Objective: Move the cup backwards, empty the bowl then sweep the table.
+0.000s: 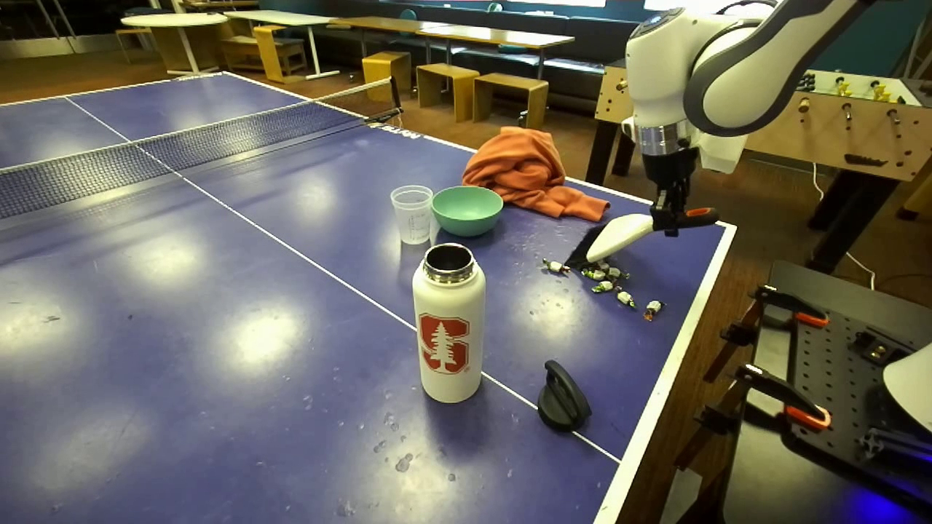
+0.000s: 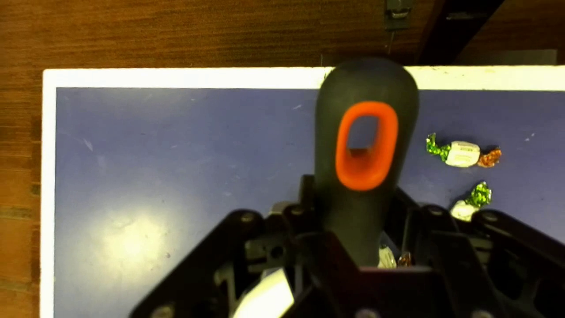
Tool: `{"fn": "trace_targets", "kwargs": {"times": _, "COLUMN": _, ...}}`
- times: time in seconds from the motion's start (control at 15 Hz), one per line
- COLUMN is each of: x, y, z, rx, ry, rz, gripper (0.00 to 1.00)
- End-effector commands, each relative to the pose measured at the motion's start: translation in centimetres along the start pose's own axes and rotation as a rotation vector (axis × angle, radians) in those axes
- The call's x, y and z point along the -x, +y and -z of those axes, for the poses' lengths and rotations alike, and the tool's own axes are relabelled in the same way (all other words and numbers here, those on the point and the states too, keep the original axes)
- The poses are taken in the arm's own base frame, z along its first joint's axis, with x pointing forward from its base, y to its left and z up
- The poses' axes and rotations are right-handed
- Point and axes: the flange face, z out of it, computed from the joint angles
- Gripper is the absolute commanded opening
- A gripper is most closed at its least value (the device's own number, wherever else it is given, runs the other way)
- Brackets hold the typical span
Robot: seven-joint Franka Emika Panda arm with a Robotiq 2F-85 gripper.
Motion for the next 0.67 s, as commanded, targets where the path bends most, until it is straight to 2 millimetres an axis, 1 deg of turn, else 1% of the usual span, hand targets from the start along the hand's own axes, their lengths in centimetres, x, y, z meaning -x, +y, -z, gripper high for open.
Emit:
{"fn": "trace_targets", "kwargs": {"times": 0.0, "x": 1.0, "y": 0.0, "z": 2.3, "rx": -0.032, "ry": 0.162, "rz": -0.096, "gripper": 0.13}}
{"fn": "trace_targets", "kwargs": {"times": 0.13, "x": 0.8, "y": -0.2, "z": 3.3, "rx": -0.055, "ry": 0.243, "rz": -0.126, "gripper": 0.13}}
{"fn": "trace_targets", "kwargs": {"times": 0.33, "x": 0.2, "y": -0.7, "z": 4.7, "rx": -0.079, "ry": 0.357, "rz": -0.127, "gripper": 0.13}}
{"fn": "trace_targets", "kwargs": {"times": 0.6, "x": -0.9, "y": -1.9, "z": 6.0, "rx": -0.108, "ry": 0.467, "rz": -0.107, "gripper": 0.13}}
